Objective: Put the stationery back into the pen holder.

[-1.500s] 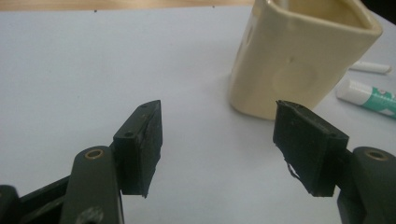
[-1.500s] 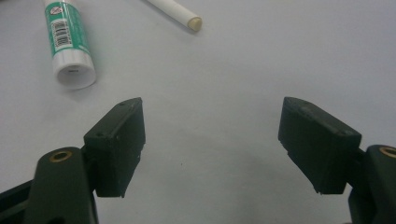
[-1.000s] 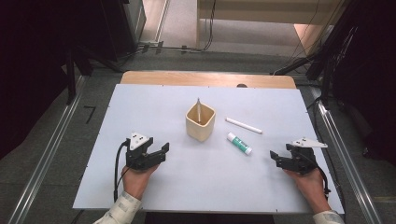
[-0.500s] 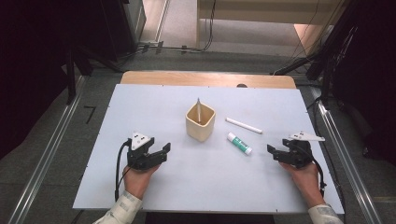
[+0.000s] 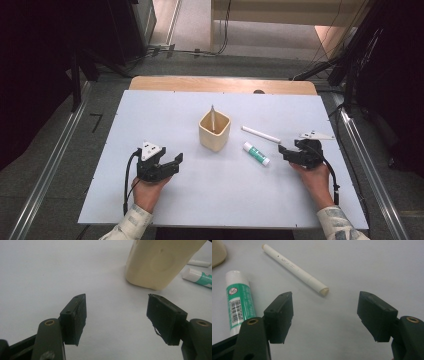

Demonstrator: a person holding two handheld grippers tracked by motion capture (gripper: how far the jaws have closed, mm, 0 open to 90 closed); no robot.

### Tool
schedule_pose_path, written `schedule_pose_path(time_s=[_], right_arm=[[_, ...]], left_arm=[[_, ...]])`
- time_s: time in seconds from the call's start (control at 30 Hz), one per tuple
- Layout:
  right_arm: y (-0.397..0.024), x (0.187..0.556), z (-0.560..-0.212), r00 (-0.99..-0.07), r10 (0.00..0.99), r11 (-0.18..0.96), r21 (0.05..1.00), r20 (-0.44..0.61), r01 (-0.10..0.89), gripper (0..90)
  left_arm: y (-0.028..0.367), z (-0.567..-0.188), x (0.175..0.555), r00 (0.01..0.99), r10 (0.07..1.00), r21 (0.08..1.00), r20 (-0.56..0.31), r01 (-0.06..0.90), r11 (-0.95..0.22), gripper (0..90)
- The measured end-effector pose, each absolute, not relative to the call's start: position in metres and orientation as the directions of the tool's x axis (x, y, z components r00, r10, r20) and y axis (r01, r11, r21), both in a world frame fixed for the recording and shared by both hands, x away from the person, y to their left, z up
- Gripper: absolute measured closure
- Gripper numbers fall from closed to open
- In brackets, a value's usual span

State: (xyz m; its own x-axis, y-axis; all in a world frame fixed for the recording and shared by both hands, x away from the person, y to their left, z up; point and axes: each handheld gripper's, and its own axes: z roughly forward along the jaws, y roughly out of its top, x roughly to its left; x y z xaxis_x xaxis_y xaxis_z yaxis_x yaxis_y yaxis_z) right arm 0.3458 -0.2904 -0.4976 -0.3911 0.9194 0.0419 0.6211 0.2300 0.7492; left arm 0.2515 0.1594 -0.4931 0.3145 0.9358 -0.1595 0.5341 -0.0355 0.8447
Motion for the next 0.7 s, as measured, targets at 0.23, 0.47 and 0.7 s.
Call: schedule_pose_path(time_s=[0.23,0.47,0.7], right_arm=[[-0.280,0.362,-0.500,-0.399,0.917,0.245,0.744,0.031,0.622,28.5],[-0.273,0.374,-0.504,-0.424,0.906,0.276,0.732,0.019,0.623,31.0],[-0.263,0.382,-0.508,-0.448,0.894,0.302,0.723,0.012,0.621,31.8]], left_arm=[[0.159,-0.493,0.252,0.315,0.935,0.845,-0.161,0.533,-0.034,33.3],[0.160,-0.494,0.253,0.315,0.935,0.844,-0.162,0.536,-0.034,33.4],[0.160,-0.494,0.253,0.315,0.935,0.842,-0.164,0.538,-0.033,33.4]])
